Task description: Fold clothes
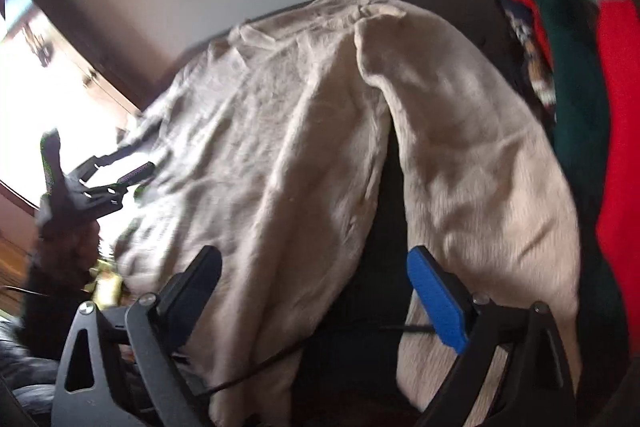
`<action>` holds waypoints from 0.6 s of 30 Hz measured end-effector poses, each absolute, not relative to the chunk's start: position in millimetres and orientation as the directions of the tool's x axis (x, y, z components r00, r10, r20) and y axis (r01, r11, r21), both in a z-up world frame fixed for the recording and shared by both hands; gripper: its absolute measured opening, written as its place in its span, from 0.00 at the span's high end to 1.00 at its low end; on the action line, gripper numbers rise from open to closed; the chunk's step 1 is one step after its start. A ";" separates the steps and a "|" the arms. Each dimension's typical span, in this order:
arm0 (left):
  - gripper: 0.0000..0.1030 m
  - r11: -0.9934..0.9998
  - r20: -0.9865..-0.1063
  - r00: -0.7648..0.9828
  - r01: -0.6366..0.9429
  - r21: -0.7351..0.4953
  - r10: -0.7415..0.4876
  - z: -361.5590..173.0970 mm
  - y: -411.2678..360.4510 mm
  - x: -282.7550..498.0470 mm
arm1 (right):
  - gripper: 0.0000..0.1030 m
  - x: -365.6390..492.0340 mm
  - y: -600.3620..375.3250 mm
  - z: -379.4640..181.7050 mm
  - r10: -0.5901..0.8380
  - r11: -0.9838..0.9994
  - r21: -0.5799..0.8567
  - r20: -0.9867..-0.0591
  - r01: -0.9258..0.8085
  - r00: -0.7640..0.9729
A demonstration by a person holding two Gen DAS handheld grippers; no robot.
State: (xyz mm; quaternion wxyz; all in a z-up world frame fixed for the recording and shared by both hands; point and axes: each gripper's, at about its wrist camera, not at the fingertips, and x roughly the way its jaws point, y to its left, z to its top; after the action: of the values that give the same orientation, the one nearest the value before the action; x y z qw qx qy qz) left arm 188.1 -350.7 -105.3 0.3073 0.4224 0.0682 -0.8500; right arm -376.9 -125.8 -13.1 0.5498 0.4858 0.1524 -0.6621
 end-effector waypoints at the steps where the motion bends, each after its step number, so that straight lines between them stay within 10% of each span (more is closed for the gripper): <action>1: 0.22 -0.799 -0.766 -0.441 0.581 0.154 -0.469 -110.2 -352.8 184.7 | 0.07 -374.0 -131.0 -13.6 -0.566 -0.347 0.298 -0.823 0.889 0.055; 18: 0.01 -0.727 -0.808 -0.427 0.687 0.001 -0.405 -136.1 -413.5 213.3 | 0.00 -340.9 -131.9 -27.0 -0.370 -0.305 -0.171 -0.885 0.937 -0.282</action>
State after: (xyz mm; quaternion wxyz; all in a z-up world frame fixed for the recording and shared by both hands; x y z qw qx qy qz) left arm 213.3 -413.5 -136.1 0.3297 0.4215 0.1675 -0.8280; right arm -340.9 -131.9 -27.0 0.4599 0.3841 0.3687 -0.7107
